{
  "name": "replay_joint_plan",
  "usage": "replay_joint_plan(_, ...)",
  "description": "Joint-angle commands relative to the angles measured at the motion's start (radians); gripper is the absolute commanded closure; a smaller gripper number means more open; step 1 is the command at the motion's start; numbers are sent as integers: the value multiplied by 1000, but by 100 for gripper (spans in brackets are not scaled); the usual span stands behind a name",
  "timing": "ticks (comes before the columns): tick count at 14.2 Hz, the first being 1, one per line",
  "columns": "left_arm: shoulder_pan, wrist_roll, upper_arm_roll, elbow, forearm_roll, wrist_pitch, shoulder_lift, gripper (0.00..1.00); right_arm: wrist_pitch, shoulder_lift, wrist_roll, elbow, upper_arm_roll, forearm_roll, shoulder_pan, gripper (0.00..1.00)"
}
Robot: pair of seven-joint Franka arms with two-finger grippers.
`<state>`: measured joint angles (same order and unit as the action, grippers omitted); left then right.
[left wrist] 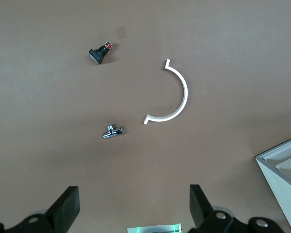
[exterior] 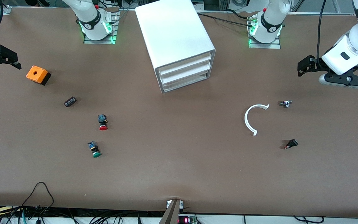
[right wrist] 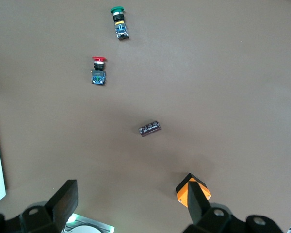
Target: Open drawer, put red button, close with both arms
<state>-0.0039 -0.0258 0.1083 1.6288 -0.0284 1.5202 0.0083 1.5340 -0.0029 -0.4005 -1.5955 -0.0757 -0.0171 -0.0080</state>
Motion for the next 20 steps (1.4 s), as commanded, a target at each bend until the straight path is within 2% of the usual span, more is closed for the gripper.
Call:
replay_joint_plan(1,1,-16,5,-1,-4,-23,-7,0,23,50,3,20,5,6,-1,0)
replay_joint_plan(5,-16,-19,23,-3,-2,-100,33,0,106,121,6,20,5,11,25,0)
replay_joint_plan(8,-18,-20,108,-1,2,-124,84,0,117,167,64,20,5,11,68,0)
replay_joint_plan(9,-16,-22,120,3,37,-118,99,0,115,181,112,20,5,14,69,0)
replay_joint_plan(11,-2,-61,120,11,173,-112,140,0,115,225,138,20,7,6,98,0)
replay_joint_plan(13,-2,-123,120,22,250,-80,180,0,115,256,144,20,4,-6,157,0)
replay_joint_plan(16,-5,-196,122,60,434,0,226,0,118,279,143,19,4,9,157,0)
replay_joint_plan(18,-4,-342,122,129,520,96,249,0,150,300,134,14,5,32,152,0)
replay_joint_plan(20,-2,-489,122,224,667,194,266,0,190,343,134,12,4,106,152,0)
